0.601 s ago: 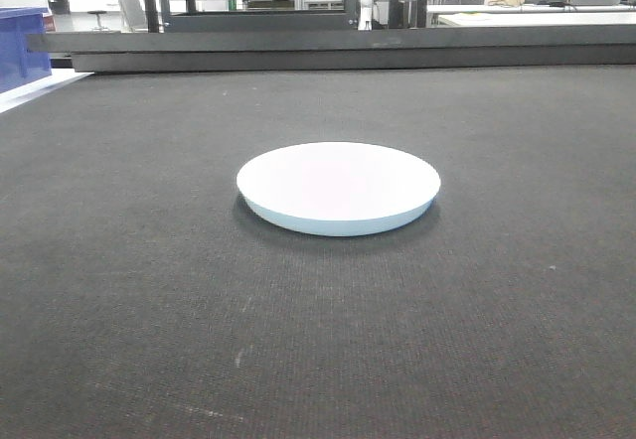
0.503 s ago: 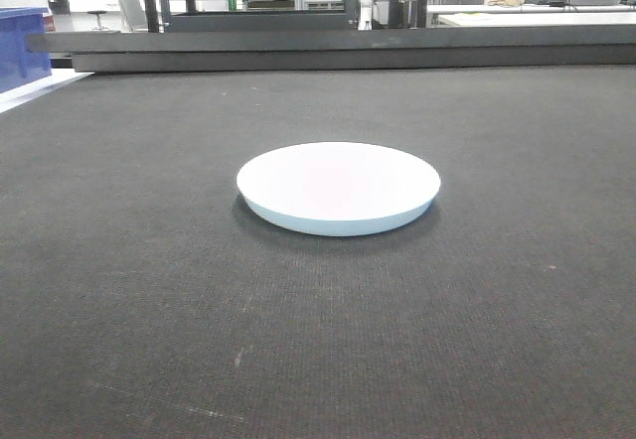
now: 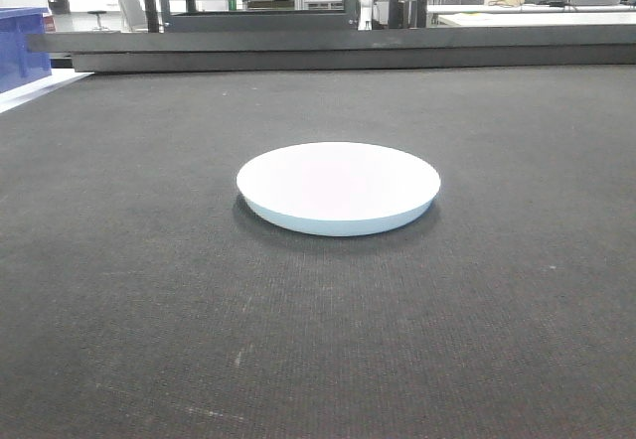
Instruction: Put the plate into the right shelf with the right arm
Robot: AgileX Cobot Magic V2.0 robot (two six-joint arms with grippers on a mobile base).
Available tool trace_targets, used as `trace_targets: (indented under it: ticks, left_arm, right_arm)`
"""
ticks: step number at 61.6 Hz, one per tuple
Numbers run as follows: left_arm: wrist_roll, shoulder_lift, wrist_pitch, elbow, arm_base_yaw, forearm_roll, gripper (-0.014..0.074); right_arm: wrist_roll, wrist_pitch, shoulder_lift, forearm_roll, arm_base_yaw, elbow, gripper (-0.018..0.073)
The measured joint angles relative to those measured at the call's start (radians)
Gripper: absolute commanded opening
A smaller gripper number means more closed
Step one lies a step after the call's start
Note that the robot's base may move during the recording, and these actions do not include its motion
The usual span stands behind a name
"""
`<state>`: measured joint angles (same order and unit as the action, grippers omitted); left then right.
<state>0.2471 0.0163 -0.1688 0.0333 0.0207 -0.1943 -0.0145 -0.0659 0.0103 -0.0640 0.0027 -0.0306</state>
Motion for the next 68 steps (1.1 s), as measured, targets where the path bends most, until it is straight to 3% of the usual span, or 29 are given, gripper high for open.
trace_targets:
  ticks: [17, 26, 36, 41, 47, 68]
  left_arm:
    - [0.0, 0.0, 0.0, 0.0, 0.0, 0.0, -0.0047]
    - [0.0, 0.0, 0.0, 0.0, 0.0, 0.0, -0.0047]
    - [0.0, 0.0, 0.0, 0.0, 0.0, 0.0, -0.0047]
    - [0.0, 0.0, 0.0, 0.0, 0.0, 0.0, -0.0047]
    - [0.0, 0.0, 0.0, 0.0, 0.0, 0.0, -0.0047]
    - [0.0, 0.0, 0.0, 0.0, 0.0, 0.0, -0.0047]
  right_arm:
    - [0.0, 0.04, 0.0, -0.003, 0.0, 0.0, 0.0029]
    - [0.0, -0.089, 0.0, -0.005, 0.0, 0.123, 0.0041]
    - [0.0, -0.252, -0.12, -0.006, 0.0, 0.333, 0.027]
    - [0.0, -0.285, -0.208, -0.006, 0.0, 0.397, 0.0435]
    - [0.0, -0.305, -0.334, -0.006, 0.009, 0.449, 0.0539]
    - [0.002, -0.427, -0.828, -0.006, 0.158, 0.751, 0.0542]
